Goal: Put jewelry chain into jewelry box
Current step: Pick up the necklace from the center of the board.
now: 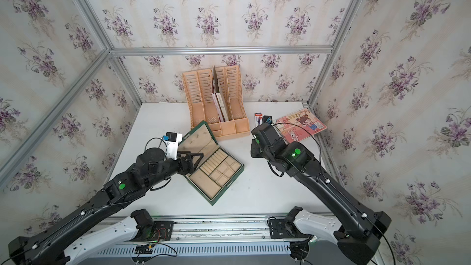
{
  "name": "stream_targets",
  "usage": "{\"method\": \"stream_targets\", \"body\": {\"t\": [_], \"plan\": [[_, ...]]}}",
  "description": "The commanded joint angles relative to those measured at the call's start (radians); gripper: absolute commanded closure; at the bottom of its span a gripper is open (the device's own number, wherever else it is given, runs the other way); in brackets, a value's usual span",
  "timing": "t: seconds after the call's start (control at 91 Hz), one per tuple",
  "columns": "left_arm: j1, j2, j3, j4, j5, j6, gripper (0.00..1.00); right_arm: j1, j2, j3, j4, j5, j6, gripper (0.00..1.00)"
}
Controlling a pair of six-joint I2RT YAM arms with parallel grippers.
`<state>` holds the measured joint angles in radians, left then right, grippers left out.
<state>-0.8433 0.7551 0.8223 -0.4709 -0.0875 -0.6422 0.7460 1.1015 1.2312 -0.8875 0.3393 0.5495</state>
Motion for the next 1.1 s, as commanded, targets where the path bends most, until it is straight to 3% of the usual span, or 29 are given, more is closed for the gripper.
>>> {"method": "stream_targets", "body": {"t": [0.0, 0.154, 0.231, 0.494, 0.67, 0.879, 1.088], "plan": [[-0.019, -0.074, 0.000, -0.363, -0.200, -0.222, 0.25, 0.000, -0.017, -0.055, 0.111, 0.027, -0.004, 1.00], [-0.036, -0.110, -0.038, -0.575, -0.285, -0.430, 0.28, 0.000, -0.027, -0.107, 0.160, 0.035, 0.004, 1.00], [-0.036, -0.076, -0.063, -0.599, -0.290, -0.485, 0.29, -0.001, -0.028, -0.115, 0.173, 0.035, 0.008, 1.00], [-0.053, 0.088, -0.121, -0.403, -0.221, -0.537, 0.29, 0.000, -0.041, -0.146, 0.218, 0.018, 0.040, 1.00], [-0.139, 0.167, -0.141, -0.303, -0.252, -0.621, 0.29, 0.000, -0.053, -0.174, 0.231, 0.007, 0.052, 1.00], [-0.259, 0.340, -0.098, -0.252, -0.323, -0.678, 0.29, -0.001, -0.067, -0.194, 0.244, -0.001, 0.053, 1.00], [-0.269, 0.528, -0.048, -0.284, -0.312, -0.715, 0.36, 0.000, -0.079, -0.211, 0.249, -0.008, 0.050, 1.00]]}}
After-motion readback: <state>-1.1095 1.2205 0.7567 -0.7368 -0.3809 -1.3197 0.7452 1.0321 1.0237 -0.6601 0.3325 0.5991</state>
